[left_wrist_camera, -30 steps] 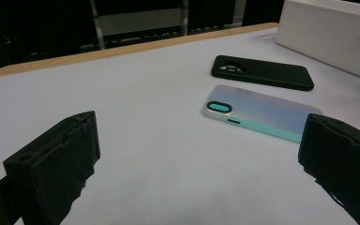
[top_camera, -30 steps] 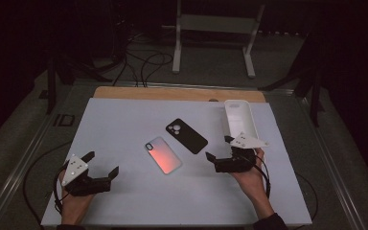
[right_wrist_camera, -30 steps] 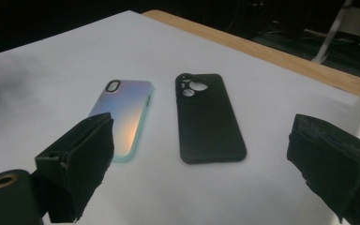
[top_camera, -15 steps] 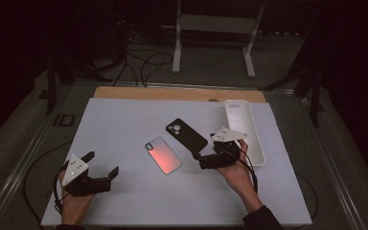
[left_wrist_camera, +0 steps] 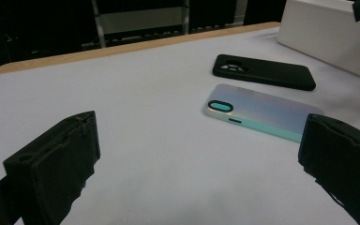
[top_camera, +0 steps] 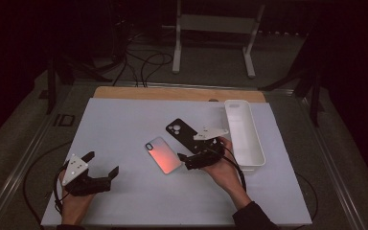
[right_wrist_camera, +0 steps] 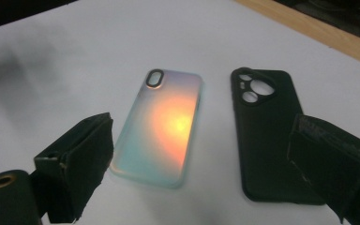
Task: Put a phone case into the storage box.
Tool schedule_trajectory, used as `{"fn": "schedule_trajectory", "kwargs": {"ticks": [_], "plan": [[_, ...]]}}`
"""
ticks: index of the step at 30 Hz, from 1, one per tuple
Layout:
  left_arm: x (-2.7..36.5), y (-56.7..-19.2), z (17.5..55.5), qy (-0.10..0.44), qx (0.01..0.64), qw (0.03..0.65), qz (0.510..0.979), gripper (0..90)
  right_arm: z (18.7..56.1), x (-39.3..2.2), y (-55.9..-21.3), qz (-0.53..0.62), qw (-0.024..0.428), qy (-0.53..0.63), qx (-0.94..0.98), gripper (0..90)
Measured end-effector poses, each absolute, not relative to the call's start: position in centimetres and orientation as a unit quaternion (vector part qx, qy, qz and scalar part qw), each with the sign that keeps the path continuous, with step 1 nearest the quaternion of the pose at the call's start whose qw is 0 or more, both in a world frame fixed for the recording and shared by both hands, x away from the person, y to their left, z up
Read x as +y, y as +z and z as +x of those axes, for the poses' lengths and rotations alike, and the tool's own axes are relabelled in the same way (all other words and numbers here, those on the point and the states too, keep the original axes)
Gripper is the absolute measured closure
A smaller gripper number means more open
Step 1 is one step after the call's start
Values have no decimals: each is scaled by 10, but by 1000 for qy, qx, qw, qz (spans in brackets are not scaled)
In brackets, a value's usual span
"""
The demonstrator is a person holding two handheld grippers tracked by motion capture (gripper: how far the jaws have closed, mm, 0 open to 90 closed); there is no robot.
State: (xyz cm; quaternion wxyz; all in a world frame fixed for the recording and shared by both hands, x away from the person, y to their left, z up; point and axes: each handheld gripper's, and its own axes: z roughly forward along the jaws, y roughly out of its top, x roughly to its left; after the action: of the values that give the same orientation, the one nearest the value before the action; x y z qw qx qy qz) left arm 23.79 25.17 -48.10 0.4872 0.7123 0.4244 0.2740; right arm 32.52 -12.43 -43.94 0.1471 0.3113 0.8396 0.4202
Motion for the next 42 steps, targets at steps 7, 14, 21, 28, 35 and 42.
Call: {"fn": "schedule_trajectory", "kwargs": {"ticks": [7, 14, 21, 28, 35, 42], "plan": [[252, -481, 238, 274, 425, 488, 711, 0, 329, -112, -445, 304, 141, 408, 849, 73], [251, -481, 238, 274, 425, 487, 712, 0, 333, -100, -447, 301, 137, 396, 857, 72], [251, -481, 238, 273, 424, 487, 712, 0, 336, -89, -451, 298, 128, 381, 866, 72], [250, -481, 238, 273, 424, 487, 714, 0, 339, -79, -457, 299, 117, 365, 874, 73], [250, -482, 238, 272, 423, 487, 714, 0, 341, -70, -461, 300, 107, 353, 880, 73], [250, -481, 238, 272, 423, 487, 714, 0, 341, -64, -468, 299, 104, 335, 887, 73]]}}
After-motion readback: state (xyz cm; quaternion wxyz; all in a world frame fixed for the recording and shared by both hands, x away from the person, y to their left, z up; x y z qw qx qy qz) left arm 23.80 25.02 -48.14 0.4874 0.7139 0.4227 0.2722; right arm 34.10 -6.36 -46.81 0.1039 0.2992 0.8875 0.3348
